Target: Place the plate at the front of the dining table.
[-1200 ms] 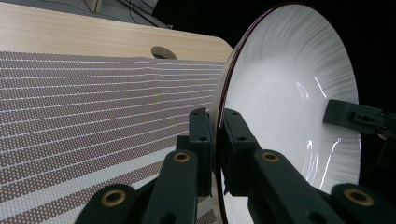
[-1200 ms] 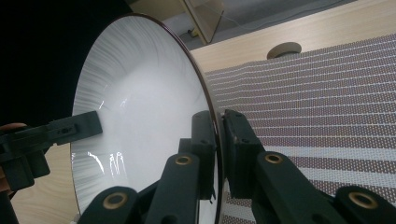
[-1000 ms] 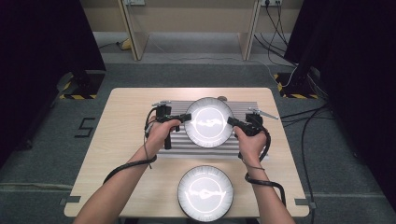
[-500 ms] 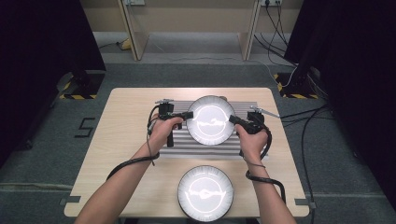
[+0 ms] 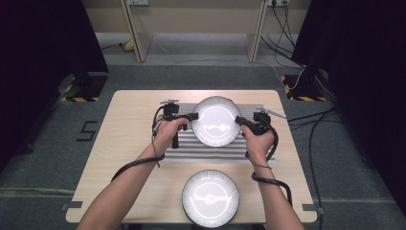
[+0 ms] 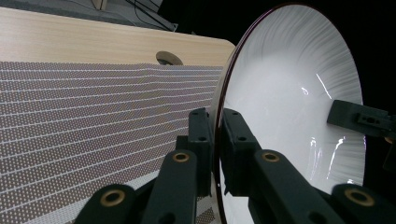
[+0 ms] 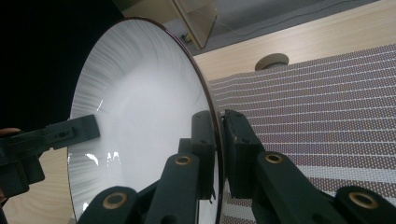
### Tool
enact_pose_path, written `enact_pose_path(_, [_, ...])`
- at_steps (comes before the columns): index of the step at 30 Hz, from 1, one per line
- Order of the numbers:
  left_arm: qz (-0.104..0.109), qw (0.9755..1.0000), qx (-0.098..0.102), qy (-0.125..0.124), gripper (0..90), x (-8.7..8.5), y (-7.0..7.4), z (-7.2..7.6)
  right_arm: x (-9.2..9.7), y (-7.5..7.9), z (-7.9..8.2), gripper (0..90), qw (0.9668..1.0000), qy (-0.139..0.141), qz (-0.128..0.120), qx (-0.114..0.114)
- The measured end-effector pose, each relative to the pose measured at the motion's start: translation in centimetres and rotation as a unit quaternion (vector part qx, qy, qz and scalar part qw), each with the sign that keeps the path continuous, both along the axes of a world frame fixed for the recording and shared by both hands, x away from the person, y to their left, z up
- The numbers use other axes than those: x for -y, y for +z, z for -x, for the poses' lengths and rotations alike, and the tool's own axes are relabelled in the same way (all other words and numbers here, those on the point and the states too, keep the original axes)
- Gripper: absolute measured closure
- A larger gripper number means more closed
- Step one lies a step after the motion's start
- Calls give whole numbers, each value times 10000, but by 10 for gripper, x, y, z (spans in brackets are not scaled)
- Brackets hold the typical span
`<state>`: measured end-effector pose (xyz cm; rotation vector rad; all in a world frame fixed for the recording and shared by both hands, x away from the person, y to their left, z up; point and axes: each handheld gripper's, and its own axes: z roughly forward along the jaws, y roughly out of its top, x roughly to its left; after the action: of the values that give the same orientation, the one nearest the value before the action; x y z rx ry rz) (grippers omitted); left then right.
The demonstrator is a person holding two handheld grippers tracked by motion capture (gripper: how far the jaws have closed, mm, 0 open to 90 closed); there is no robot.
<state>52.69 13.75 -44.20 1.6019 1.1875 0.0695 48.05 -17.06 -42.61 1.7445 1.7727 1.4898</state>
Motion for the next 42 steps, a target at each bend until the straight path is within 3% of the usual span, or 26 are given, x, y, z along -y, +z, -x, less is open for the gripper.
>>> enact_pose_path(15, [-24,10000,-14,54,828,3,-1,-5,2,0,-6,834,10000,-37,-2,-9])
enact_pose_path(42, [-73,9996,-247,109,825,7,-14,-12,3,-13,-14,834,9998,-88,27,-175])
